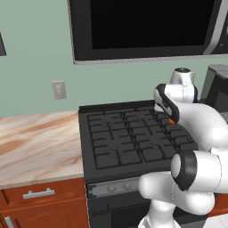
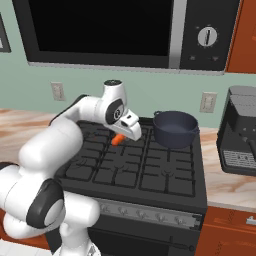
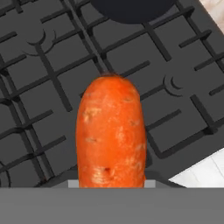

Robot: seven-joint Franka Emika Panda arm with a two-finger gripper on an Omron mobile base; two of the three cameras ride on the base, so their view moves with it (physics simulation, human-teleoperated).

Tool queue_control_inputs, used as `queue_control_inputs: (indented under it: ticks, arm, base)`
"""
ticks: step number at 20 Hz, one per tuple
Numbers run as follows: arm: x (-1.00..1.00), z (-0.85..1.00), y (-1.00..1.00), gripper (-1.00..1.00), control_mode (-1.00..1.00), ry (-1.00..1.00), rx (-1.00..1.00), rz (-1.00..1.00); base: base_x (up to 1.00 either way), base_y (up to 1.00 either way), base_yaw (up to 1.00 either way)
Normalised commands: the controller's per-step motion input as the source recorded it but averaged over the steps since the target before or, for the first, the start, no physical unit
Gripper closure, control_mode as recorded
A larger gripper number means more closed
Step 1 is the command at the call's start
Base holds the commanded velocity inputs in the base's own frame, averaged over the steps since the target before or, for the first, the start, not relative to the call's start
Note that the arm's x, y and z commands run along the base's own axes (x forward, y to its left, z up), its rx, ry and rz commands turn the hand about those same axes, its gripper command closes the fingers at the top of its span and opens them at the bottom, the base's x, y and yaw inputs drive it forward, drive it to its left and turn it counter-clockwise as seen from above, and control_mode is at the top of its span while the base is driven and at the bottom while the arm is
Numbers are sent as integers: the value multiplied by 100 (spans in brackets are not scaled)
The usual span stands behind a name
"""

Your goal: Turn on the burner for the pot on the stove. Wait thirty seconds for the pot to heat up. Then add the carrot to the pot.

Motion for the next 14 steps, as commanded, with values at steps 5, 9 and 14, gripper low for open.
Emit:
queue_control_inputs:
  ticks: [5,9,14]
  arm:
    - [9,0,-53,100,-100,-7,-5,15]
    - [13,0,-26,100,-100,-11,-3,10]
    - [9,0,-15,100,-100,-14,0,7]
  base:
    - [0,0,0]
    - [0,0,0]
    - [0,0,0]
